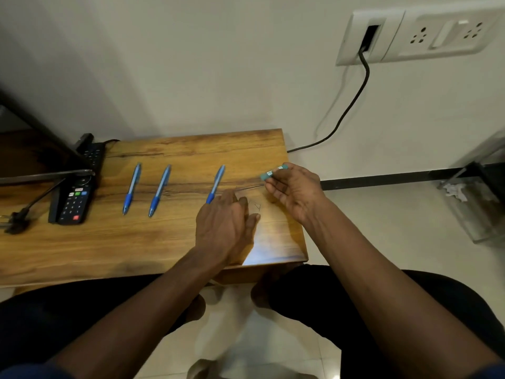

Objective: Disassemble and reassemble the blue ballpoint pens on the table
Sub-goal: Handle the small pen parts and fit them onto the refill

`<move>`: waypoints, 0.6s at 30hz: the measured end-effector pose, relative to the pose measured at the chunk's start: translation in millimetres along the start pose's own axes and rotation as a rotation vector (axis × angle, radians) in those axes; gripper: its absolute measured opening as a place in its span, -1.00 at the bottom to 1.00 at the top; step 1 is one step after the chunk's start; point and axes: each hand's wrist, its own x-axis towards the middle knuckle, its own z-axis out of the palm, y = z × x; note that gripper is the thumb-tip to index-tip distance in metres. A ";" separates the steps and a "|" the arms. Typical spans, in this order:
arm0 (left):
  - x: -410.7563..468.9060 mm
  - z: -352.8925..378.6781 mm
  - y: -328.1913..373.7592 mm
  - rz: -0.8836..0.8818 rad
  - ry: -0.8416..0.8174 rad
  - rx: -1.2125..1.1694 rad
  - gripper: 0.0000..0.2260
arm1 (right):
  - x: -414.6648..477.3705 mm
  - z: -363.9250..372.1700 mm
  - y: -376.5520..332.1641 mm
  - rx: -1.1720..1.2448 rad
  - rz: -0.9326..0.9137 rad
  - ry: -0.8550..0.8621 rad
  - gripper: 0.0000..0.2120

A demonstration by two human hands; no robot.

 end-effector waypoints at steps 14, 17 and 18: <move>-23.2 18.1 13.5 -0.066 0.092 -0.055 -0.68 | -10.8 5.9 -14.5 0.061 -0.029 0.015 -0.64; -21.1 13.3 11.4 -0.225 0.163 -0.385 -0.82 | -17.4 7.6 -12.5 0.064 -0.011 0.017 -0.63; -17.5 10.6 11.4 -0.288 0.165 -0.446 -0.86 | -19.4 8.2 -11.7 0.067 -0.006 0.017 -0.63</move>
